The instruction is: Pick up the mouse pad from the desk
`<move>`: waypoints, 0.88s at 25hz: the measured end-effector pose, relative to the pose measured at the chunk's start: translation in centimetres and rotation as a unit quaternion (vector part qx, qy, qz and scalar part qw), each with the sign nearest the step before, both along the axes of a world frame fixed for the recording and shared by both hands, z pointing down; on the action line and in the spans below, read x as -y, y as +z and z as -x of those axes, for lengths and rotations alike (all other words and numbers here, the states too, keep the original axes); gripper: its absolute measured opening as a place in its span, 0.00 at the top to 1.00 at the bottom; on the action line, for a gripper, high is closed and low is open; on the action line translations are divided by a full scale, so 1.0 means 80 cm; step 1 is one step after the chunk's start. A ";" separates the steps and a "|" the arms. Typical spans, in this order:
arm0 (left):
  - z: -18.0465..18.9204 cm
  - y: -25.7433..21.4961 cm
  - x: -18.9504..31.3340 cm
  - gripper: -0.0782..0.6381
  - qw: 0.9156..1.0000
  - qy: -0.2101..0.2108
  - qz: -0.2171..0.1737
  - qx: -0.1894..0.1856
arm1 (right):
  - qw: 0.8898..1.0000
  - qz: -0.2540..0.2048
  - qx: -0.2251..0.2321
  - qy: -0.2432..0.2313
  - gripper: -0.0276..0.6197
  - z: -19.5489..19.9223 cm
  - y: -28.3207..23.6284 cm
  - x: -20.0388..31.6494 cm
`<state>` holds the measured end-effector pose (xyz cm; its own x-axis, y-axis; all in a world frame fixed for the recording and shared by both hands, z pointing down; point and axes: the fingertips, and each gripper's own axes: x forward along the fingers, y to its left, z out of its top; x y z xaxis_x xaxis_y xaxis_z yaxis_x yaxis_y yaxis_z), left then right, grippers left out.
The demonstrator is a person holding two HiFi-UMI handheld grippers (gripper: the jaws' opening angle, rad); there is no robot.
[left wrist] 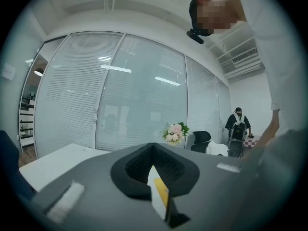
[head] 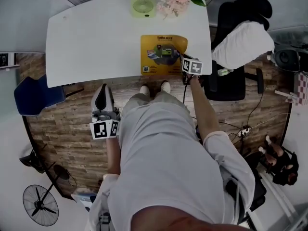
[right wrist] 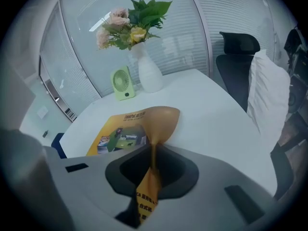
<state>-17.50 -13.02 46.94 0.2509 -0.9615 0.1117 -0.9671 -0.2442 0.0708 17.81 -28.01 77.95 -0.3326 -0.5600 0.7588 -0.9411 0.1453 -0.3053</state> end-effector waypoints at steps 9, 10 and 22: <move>-0.008 -0.004 0.001 0.90 1.000 0.008 -0.007 -0.002 | 0.997 -0.048 0.061 -0.015 0.90 0.017 -0.044 -0.010; -0.010 -0.005 0.002 0.90 1.000 0.010 -0.009 -0.002 | 0.996 -0.054 0.066 -0.020 0.90 0.020 -0.050 -0.011; -0.024 -0.012 0.015 0.90 0.999 0.033 -0.024 -0.007 | 0.979 -0.147 0.120 -0.070 0.91 0.060 -0.140 -0.037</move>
<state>-15.61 -14.21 45.96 0.3156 -0.9468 0.0628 -0.9477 -0.3113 0.0703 13.04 -25.06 66.77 -0.5715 -0.6786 0.4613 -0.8114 0.3836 -0.4409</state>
